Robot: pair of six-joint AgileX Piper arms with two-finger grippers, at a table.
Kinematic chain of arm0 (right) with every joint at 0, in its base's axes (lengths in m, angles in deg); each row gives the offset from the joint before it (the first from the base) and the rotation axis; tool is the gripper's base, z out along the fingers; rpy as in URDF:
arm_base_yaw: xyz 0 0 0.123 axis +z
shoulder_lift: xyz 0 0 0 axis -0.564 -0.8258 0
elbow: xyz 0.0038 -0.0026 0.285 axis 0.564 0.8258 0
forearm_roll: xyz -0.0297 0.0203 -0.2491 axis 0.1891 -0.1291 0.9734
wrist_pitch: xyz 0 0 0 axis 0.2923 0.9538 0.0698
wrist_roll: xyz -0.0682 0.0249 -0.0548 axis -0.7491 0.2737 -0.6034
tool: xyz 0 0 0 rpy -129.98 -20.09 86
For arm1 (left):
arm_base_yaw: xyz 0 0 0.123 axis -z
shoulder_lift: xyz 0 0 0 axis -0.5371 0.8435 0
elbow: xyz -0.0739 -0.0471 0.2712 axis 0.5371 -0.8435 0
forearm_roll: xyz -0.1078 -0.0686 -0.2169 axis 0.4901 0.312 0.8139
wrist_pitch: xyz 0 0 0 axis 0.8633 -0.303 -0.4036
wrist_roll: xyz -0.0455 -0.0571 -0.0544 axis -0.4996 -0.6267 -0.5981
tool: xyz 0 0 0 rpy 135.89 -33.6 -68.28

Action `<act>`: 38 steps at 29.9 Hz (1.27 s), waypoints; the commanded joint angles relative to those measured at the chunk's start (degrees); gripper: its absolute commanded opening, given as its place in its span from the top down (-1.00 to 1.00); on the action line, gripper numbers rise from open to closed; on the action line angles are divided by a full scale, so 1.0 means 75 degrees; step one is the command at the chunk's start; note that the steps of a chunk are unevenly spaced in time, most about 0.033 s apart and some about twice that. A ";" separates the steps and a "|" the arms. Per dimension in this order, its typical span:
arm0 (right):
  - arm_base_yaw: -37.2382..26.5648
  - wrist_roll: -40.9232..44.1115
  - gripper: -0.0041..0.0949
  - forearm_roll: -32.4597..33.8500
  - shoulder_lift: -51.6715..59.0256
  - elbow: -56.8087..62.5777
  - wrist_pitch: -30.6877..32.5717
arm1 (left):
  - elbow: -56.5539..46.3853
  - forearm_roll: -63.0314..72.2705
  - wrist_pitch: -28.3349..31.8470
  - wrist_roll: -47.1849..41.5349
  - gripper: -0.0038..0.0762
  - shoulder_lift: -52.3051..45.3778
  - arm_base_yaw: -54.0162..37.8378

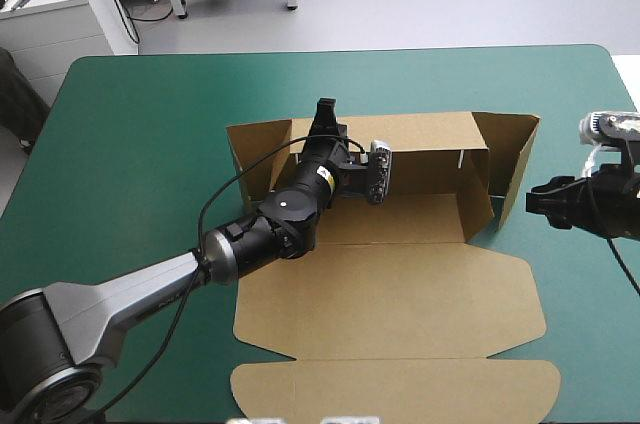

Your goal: Fold the box

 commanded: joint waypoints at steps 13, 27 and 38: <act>-0.0019 0.0005 -0.16 -0.0384 -0.1174 -0.1012 -0.0818 | 0.0240 -0.0203 0.0081 -0.0105 0.93 -0.0316 0.0070; -0.0019 0.0005 -0.16 -0.0497 -0.3956 -0.4148 -0.0970 | 0.0240 -0.0203 0.0081 -0.0105 0.93 -0.0316 0.0070; -0.0019 -0.0076 -0.16 -0.0844 -0.5512 -0.4388 -0.1682 | 0.0240 -0.0203 0.0042 -0.0105 0.93 -0.0316 0.0070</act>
